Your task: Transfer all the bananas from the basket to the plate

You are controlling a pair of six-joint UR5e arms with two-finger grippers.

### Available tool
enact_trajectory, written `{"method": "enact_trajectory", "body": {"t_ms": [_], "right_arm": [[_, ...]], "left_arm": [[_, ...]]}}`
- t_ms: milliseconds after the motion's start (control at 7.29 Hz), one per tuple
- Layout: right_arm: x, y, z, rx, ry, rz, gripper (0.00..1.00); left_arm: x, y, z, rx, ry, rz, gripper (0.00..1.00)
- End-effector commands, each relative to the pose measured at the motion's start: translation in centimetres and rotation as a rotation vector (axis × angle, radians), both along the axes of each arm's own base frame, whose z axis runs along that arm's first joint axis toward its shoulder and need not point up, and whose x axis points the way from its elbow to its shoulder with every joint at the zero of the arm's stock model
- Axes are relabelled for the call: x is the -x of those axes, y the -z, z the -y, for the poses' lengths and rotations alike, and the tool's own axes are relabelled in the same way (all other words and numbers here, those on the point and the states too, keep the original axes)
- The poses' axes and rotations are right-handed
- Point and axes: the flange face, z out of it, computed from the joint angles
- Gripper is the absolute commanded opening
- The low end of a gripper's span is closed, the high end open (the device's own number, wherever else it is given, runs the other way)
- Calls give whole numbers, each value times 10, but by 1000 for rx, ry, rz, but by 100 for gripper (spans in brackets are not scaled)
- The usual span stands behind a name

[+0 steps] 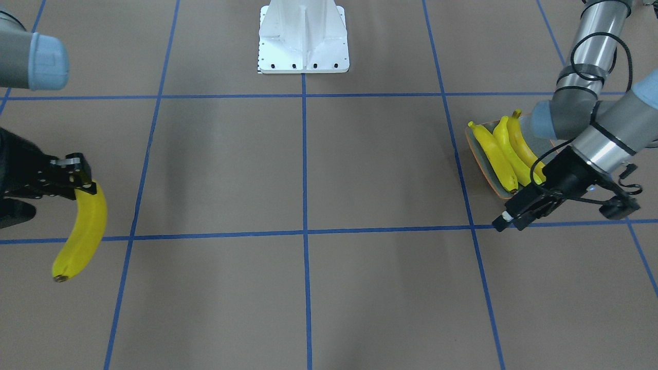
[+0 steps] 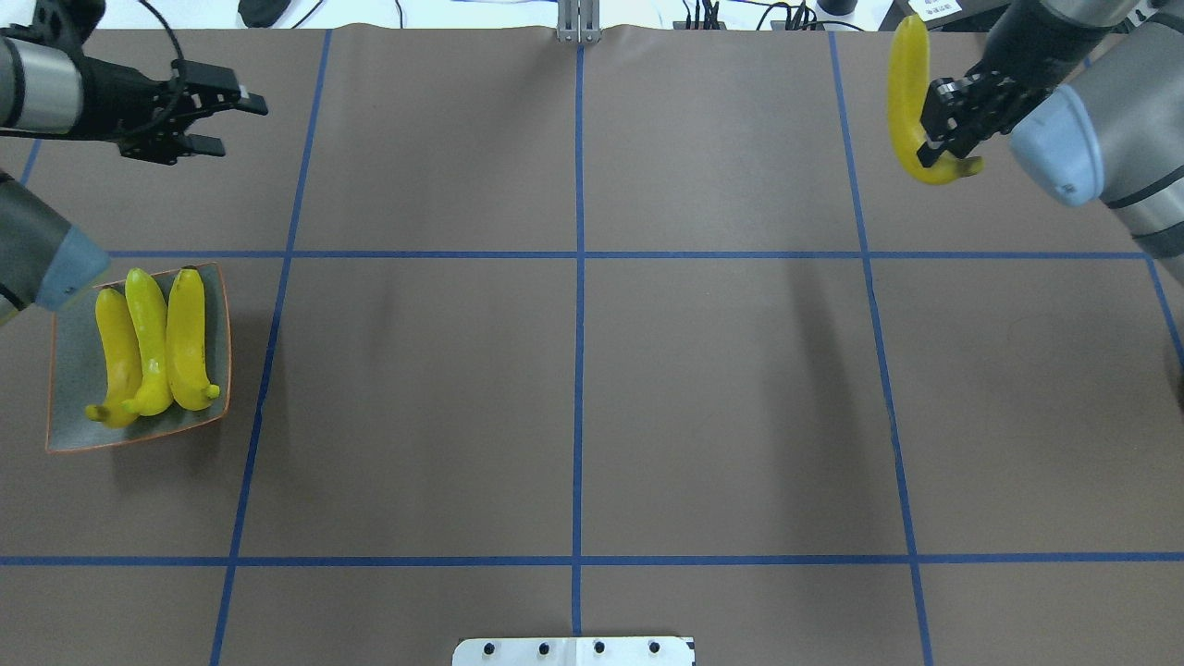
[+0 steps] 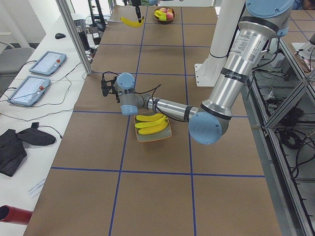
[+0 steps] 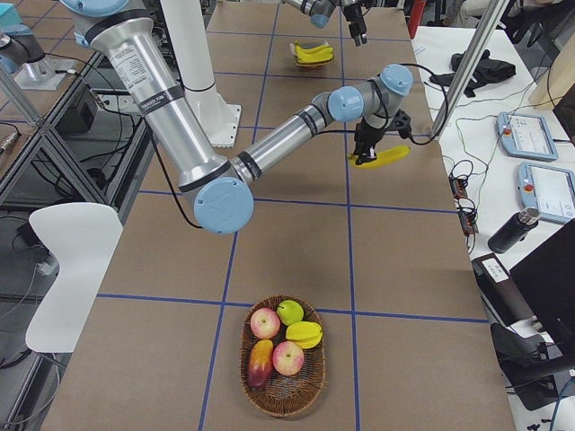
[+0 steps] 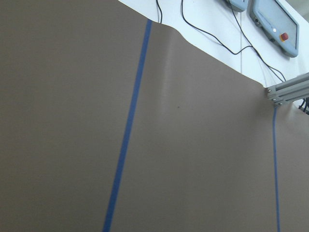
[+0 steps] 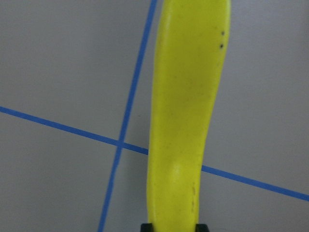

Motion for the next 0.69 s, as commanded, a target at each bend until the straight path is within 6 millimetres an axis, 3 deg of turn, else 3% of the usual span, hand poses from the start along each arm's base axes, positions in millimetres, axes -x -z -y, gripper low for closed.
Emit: {"method": "enact_trajectory", "body": {"t_ms": [0, 274, 412, 549], "right_arm": [[52, 58, -34, 96, 17, 79, 0], [87, 88, -57, 165, 83, 145, 0], [103, 107, -66, 169, 102, 156, 0], [118, 119, -75, 163, 127, 162, 0]], "left_arm": [[-84, 84, -28, 36, 42, -149, 100], [-126, 142, -59, -3, 22, -252, 100], [-144, 159, -74, -16, 9, -301, 100], [-148, 174, -84, -33, -2, -338, 100]]}}
